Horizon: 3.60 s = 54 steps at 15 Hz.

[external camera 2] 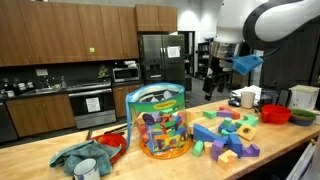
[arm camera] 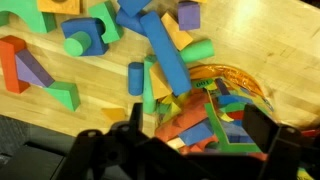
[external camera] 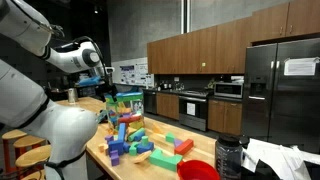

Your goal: Remove one purple block from the toy bag

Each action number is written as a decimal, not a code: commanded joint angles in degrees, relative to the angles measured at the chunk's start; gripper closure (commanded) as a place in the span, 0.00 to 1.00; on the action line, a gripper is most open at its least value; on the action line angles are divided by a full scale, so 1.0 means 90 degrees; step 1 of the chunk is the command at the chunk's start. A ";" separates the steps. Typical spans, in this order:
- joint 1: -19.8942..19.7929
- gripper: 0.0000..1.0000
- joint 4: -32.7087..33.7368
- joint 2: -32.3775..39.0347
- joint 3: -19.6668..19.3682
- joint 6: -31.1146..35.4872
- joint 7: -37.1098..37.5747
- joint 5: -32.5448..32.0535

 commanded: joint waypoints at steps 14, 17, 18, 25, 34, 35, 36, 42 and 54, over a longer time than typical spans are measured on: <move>0.0075 0.00 0.0012 0.0023 -0.0068 -0.0012 0.0052 -0.0067; 0.0075 0.00 0.0012 0.0023 -0.0068 -0.0012 0.0052 -0.0067; 0.0075 0.00 0.0012 0.0023 -0.0068 -0.0012 0.0052 -0.0067; 0.0075 0.00 0.0012 0.0023 -0.0068 -0.0012 0.0052 -0.0067; 0.0075 0.00 0.0012 0.0023 -0.0068 -0.0012 0.0052 -0.0067; 0.0128 0.00 0.0004 0.0035 -0.0140 -0.0029 0.0012 0.0034; 0.0076 0.00 0.0012 0.0023 -0.0071 -0.0015 0.0052 -0.0070; 0.0076 0.00 0.0012 0.0026 -0.0081 -0.0017 0.0051 -0.0068; 0.0734 0.00 -0.0411 -0.0227 -0.0756 0.1522 -0.1459 0.0104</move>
